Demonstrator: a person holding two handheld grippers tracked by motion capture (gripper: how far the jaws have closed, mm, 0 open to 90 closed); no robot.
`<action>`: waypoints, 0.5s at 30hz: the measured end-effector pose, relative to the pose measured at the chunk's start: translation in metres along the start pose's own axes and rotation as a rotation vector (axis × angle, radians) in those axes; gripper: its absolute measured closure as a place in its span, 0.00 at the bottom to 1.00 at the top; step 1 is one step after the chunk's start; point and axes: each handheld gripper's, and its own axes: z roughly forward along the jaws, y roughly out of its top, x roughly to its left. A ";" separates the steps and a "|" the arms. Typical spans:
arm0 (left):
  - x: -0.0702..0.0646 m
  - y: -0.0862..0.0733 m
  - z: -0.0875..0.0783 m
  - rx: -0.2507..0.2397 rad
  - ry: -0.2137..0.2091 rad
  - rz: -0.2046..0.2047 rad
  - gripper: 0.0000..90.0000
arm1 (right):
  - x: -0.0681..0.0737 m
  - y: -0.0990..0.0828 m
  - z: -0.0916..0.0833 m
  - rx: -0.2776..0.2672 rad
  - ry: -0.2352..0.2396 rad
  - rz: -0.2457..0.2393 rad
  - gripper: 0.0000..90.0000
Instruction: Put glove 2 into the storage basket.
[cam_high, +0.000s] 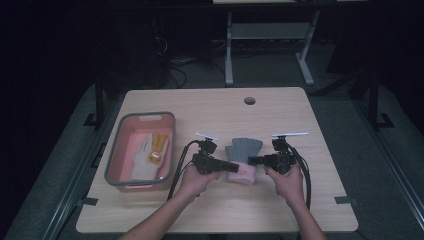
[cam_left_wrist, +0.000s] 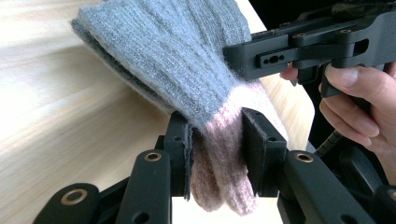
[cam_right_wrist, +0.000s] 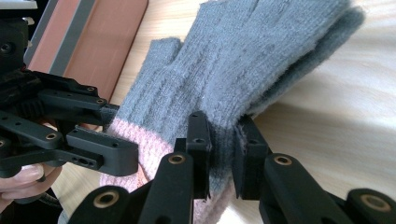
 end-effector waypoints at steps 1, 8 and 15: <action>0.000 0.000 -0.002 0.000 -0.001 0.000 0.72 | 0.004 0.003 0.001 0.001 0.001 -0.003 0.87; 0.003 0.004 -0.017 -0.014 0.009 0.002 0.72 | 0.014 0.011 0.005 0.009 0.014 -0.020 0.87; 0.005 0.007 -0.032 -0.019 0.010 0.010 0.72 | 0.025 0.020 0.007 0.014 0.033 -0.035 0.87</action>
